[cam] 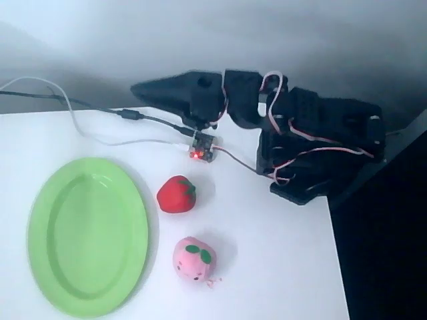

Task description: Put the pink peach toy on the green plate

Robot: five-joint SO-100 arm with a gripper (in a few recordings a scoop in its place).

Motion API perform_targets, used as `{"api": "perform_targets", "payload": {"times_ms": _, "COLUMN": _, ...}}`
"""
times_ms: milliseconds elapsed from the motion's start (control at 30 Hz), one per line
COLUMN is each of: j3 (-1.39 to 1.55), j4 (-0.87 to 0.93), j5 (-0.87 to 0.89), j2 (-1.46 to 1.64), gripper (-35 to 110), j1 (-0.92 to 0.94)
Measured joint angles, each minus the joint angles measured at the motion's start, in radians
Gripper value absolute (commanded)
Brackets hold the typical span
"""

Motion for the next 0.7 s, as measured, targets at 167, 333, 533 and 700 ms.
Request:
{"api": "perform_targets", "payload": {"times_ms": 167, "j3": -0.637, "j4": 0.413, "j5": -0.003, "j2": -0.526, "gripper": 8, "j1": -0.166}}
{"api": "perform_targets", "payload": {"times_ms": 333, "j3": -1.014, "j4": 0.767, "j5": 0.187, "j2": -0.867, "gripper": 23, "j1": -0.394}}
{"api": "perform_targets", "payload": {"times_ms": 533, "j3": -0.9, "j4": 0.896, "j5": 0.548, "j2": -0.899, "gripper": 49, "j1": -0.735}}
{"api": "perform_targets", "payload": {"times_ms": 700, "j3": -0.742, "j4": 0.922, "j5": 0.709, "j2": -0.891, "gripper": 46, "j1": -0.885}}
